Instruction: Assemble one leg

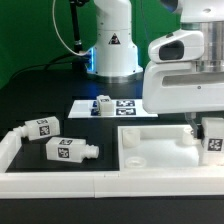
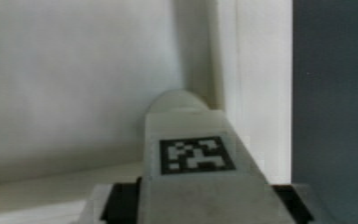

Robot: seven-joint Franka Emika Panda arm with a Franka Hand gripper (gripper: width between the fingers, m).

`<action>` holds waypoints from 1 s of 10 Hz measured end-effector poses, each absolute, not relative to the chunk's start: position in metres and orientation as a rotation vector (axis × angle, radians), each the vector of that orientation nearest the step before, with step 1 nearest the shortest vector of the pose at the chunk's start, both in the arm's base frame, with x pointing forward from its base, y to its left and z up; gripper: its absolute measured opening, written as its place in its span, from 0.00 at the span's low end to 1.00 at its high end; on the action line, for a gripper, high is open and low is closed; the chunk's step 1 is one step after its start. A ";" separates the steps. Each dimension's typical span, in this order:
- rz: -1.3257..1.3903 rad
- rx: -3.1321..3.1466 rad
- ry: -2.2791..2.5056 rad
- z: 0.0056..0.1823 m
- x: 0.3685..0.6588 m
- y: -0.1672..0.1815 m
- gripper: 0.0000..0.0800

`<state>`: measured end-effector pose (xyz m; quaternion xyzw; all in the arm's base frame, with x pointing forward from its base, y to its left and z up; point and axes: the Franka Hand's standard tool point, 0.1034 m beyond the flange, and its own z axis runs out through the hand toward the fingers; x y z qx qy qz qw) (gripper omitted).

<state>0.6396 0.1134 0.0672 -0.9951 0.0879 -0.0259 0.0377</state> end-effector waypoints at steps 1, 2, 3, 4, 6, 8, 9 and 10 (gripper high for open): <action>-0.073 -3.031 0.425 0.067 0.640 0.113 0.36; -0.069 -3.010 0.543 0.067 0.640 0.113 0.36; -0.060 -2.966 0.738 0.067 0.640 0.112 0.36; -0.046 -2.899 0.960 0.068 0.640 0.112 0.36; 0.013 -2.633 1.478 0.067 0.641 0.111 0.36; 0.062 -2.389 1.798 0.067 0.641 0.111 0.36; 0.071 -2.331 1.871 0.067 0.641 0.112 0.36; 0.079 -2.275 1.936 0.067 0.640 0.113 0.36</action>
Offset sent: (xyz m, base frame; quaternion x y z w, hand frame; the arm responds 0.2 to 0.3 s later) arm 0.0022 -0.0128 0.0005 -0.0413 -0.0065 0.3421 0.9387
